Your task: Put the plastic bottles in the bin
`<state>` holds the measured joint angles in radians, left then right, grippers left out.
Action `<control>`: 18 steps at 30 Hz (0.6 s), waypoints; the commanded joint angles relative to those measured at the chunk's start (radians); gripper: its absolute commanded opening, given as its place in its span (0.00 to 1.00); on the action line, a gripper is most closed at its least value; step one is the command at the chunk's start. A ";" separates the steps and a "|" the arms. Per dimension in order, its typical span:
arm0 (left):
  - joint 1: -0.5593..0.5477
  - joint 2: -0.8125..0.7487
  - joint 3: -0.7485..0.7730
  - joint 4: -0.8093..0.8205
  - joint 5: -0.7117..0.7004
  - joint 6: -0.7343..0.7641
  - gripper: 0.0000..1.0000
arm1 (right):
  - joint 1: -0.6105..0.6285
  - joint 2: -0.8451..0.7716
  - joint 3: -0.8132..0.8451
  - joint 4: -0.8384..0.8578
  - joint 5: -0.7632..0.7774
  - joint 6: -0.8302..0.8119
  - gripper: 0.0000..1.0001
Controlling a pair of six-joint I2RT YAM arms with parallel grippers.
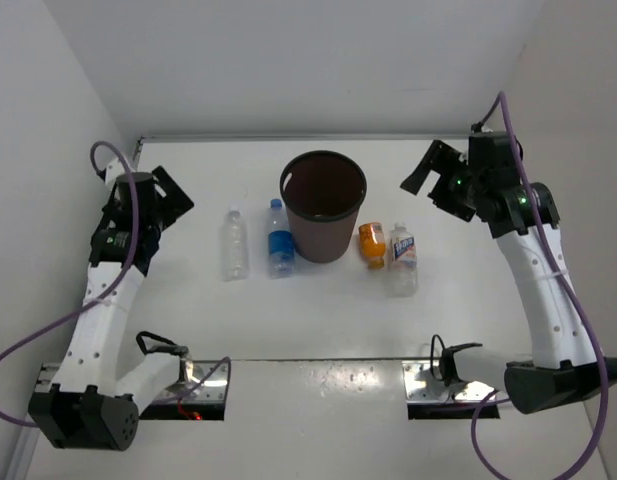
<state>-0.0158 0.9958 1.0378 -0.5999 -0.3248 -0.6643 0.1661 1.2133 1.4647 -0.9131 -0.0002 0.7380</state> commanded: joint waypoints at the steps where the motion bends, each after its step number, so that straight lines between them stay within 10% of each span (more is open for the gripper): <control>1: 0.008 -0.062 0.105 -0.015 0.059 0.005 1.00 | -0.006 -0.005 0.040 -0.064 -0.017 -0.009 1.00; 10: -0.110 -0.132 0.133 -0.015 0.092 0.169 1.00 | 0.003 -0.227 -0.136 -0.029 -0.025 0.015 1.00; 18: -0.203 -0.123 0.124 -0.024 0.064 0.187 1.00 | -0.007 -0.024 -0.104 -0.162 0.034 0.018 1.00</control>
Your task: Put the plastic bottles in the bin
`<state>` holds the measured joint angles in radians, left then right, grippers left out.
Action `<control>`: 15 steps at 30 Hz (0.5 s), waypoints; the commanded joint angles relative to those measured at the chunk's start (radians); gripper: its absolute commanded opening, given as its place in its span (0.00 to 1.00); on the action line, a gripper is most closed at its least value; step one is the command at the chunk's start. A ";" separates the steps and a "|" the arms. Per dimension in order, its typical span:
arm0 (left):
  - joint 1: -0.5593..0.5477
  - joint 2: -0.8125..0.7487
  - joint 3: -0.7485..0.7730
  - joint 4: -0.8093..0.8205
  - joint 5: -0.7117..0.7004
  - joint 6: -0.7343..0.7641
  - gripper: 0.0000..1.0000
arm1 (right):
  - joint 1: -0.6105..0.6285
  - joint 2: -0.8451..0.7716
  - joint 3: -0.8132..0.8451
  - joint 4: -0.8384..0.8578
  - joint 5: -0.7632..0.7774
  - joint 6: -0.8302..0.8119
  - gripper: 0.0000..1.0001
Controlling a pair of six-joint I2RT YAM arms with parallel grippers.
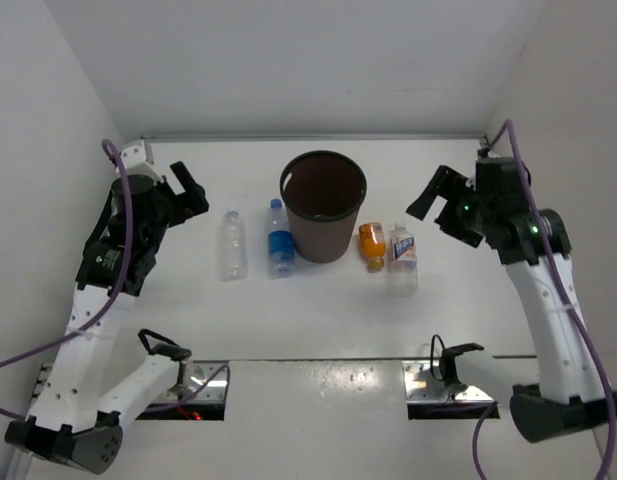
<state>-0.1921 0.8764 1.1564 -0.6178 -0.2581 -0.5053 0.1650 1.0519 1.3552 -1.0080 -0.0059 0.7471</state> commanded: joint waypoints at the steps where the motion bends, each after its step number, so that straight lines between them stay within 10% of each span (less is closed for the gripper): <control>1: -0.041 0.006 -0.027 -0.007 0.009 0.005 1.00 | -0.005 0.173 0.005 -0.087 0.049 -0.005 1.00; 9: -0.079 0.033 -0.153 0.021 -0.020 -0.068 1.00 | -0.005 0.338 -0.114 -0.058 0.138 -0.005 1.00; 15: -0.127 0.120 -0.144 0.038 0.226 -0.128 1.00 | -0.005 0.500 -0.143 -0.034 0.109 0.005 1.00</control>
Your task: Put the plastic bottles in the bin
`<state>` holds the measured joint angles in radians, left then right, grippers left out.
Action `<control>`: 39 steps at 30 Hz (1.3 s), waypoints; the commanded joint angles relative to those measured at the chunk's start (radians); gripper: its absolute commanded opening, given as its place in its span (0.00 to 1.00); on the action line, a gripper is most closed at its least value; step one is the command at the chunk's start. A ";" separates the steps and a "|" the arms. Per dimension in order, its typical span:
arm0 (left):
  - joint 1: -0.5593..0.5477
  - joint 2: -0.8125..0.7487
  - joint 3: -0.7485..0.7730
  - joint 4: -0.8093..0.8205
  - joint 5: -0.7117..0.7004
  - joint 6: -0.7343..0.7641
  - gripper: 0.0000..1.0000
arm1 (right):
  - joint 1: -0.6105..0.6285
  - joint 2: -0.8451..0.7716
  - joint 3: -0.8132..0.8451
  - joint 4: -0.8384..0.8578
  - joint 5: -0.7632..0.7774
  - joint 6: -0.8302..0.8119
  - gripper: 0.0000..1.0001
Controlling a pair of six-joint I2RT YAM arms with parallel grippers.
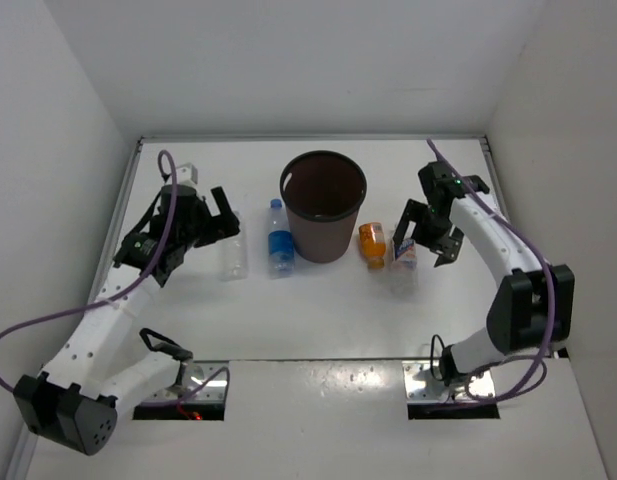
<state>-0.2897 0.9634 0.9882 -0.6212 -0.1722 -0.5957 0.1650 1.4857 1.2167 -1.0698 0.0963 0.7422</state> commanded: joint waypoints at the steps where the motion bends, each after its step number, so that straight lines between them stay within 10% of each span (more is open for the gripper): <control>1: -0.029 0.047 0.024 0.041 0.140 -0.038 1.00 | -0.005 0.080 -0.005 0.039 0.006 0.009 1.00; 14: 0.027 0.288 0.185 -0.184 -0.189 -0.047 1.00 | -0.009 0.286 -0.055 0.105 -0.017 0.040 1.00; 24: -0.040 0.336 0.221 -0.196 -0.084 -0.088 1.00 | -0.019 0.439 0.069 0.076 -0.003 0.022 0.91; 39: -0.022 0.486 0.271 -0.210 -0.033 0.005 1.00 | -0.047 0.481 0.171 0.027 -0.036 0.000 0.26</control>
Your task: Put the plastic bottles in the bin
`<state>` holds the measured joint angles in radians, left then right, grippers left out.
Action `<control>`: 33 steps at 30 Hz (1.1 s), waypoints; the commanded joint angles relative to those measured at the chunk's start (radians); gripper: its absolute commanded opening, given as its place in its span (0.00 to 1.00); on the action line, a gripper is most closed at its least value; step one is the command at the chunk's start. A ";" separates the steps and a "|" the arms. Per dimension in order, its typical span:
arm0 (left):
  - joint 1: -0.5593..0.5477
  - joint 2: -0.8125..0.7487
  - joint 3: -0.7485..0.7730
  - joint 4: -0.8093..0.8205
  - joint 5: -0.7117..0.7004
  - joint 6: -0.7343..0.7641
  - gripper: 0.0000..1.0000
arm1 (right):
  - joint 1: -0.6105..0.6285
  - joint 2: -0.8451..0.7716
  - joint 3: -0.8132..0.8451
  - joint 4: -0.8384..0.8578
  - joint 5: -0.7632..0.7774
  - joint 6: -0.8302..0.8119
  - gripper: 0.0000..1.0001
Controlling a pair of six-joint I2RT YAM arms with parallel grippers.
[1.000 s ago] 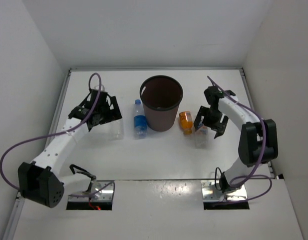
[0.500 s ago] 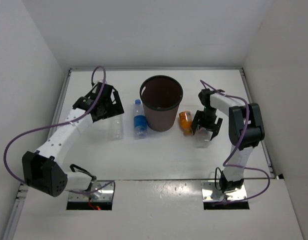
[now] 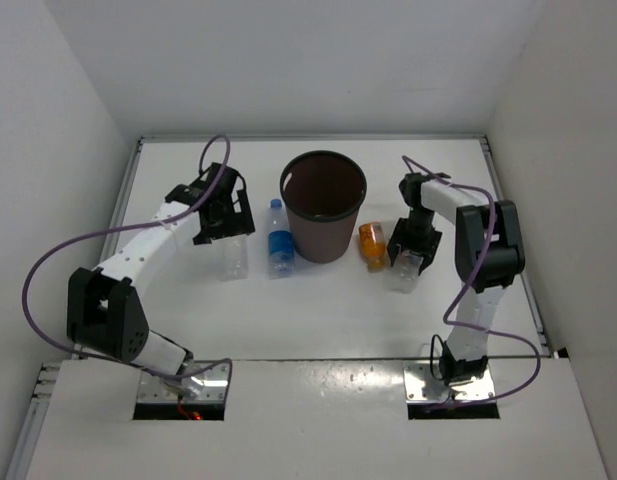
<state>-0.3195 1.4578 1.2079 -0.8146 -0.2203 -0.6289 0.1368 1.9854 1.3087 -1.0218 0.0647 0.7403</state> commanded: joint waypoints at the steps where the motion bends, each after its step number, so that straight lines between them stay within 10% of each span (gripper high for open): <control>1: 0.008 -0.008 0.051 -0.017 0.015 0.038 1.00 | -0.019 -0.019 0.104 -0.035 0.012 0.002 0.24; 6: 0.008 0.013 0.062 -0.017 0.006 0.047 1.00 | -0.037 -0.053 0.343 -0.152 0.064 0.014 0.00; 14: 0.017 0.041 0.084 -0.017 0.029 0.077 1.00 | -0.046 -0.181 0.642 -0.115 0.020 0.015 0.00; 22: 0.017 0.075 0.084 -0.017 0.029 0.124 1.00 | -0.003 -0.375 0.592 0.271 -0.242 0.027 0.00; 33: 0.017 0.093 0.102 -0.008 0.047 0.124 1.00 | 0.207 -0.313 0.655 0.339 -0.284 0.005 0.00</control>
<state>-0.3122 1.5547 1.2690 -0.8268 -0.1883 -0.5056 0.2813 1.6402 1.9457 -0.7242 -0.1997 0.7574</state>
